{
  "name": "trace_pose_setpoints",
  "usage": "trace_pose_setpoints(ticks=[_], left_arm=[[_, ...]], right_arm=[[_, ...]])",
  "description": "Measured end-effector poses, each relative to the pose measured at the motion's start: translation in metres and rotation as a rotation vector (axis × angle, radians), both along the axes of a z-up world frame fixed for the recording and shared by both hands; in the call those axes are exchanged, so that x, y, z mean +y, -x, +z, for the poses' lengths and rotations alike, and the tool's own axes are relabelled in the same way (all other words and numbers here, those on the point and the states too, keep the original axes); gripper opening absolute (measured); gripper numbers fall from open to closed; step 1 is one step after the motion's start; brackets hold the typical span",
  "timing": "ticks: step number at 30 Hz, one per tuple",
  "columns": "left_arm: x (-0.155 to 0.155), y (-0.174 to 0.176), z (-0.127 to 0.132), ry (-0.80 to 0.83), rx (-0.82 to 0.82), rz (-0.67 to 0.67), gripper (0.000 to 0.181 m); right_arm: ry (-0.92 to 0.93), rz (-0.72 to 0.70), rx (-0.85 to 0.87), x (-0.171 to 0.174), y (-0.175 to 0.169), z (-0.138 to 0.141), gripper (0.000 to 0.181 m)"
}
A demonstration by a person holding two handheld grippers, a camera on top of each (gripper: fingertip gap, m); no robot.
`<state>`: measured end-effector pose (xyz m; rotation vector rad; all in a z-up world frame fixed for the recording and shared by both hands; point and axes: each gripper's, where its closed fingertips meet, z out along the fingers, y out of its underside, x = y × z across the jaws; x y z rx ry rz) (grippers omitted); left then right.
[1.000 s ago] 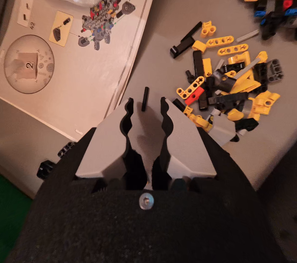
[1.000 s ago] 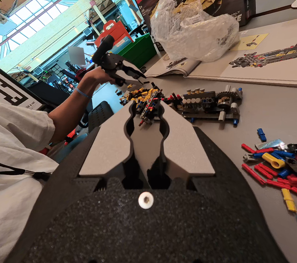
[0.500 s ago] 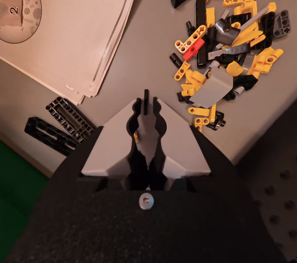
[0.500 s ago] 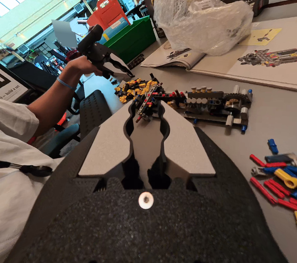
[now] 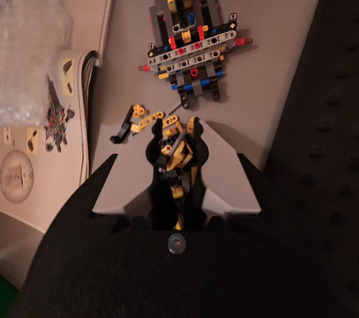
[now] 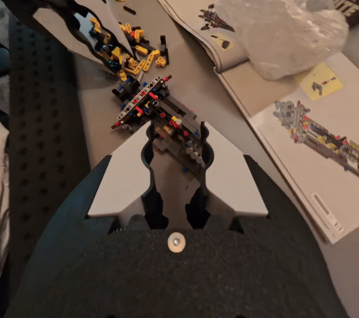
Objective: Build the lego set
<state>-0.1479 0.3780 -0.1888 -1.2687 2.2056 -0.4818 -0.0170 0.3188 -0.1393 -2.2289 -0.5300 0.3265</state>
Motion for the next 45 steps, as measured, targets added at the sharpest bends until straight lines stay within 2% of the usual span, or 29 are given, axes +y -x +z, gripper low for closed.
trace_pose_setpoints(ticks=[3,5,9,12,13,14,19,23,28,30,31,33,35,38,41,45], left_arm=[[-0.001,-0.012,-0.004,0.082,0.059,-0.102,0.028],[-0.007,-0.012,-0.007,0.157,0.126,-0.214,0.028],[-0.005,-0.018,-0.019,0.129,0.231,-0.354,0.034],[-0.009,-0.023,-0.02,0.145,0.282,-0.408,0.021],[-0.007,-0.023,-0.02,0.127,0.288,-0.414,0.008],[-0.005,-0.022,-0.02,0.107,0.285,-0.412,0.006],[0.008,-0.006,-0.02,0.074,0.265,-0.37,0.003],[0.037,0.015,-0.02,0.043,0.283,-0.282,0.003],[0.054,0.031,-0.02,0.033,0.283,-0.233,0.002],[0.061,0.032,-0.018,0.033,0.268,-0.182,0.005],[0.062,0.031,-0.014,0.048,0.238,-0.156,0.012],[0.06,0.028,0.001,0.096,0.132,-0.09,0.023],[0.051,0.033,0.019,0.171,0.023,-0.02,0.025],[0.031,0.05,0.029,0.211,-0.1,0.043,0.035],[0.022,0.07,0.024,0.182,-0.14,0.112,0.039],[0.013,0.083,0.022,0.187,-0.188,0.176,0.036]], right_arm=[[0.08,0.099,-0.079,0.01,0.013,-0.023,0.043],[0.147,0.171,-0.065,0.006,0.022,-0.033,0.041],[0.178,0.221,-0.147,0.003,0.02,-0.043,0.035],[0.159,0.227,-0.233,0.004,0.011,-0.045,0.019],[0.155,0.231,-0.248,0.004,0.01,-0.045,0.019],[0.15,0.233,-0.253,0.003,0.008,-0.044,0.019],[0.133,0.259,-0.183,0.008,0.018,-0.044,0.017],[0.154,0.278,-0.201,0.007,0.018,-0.043,0.016],[0.177,0.274,-0.201,0.008,0.018,-0.043,0.016],[0.171,0.255,-0.162,0.01,0.022,-0.032,0.02],[0.143,0.249,-0.116,0.014,0.028,-0.02,0.024],[0.075,0.23,-0.044,0.029,0.043,0.005,0.025],[0.04,0.181,-0.023,0.054,0.058,0.015,0.026],[0.176,0.182,-0.123,0.081,0.081,-0.015,0.045],[0.317,0.213,-0.261,0.093,0.088,-0.049,0.049],[0.42,0.249,-0.302,0.093,0.095,-0.068,0.046]])
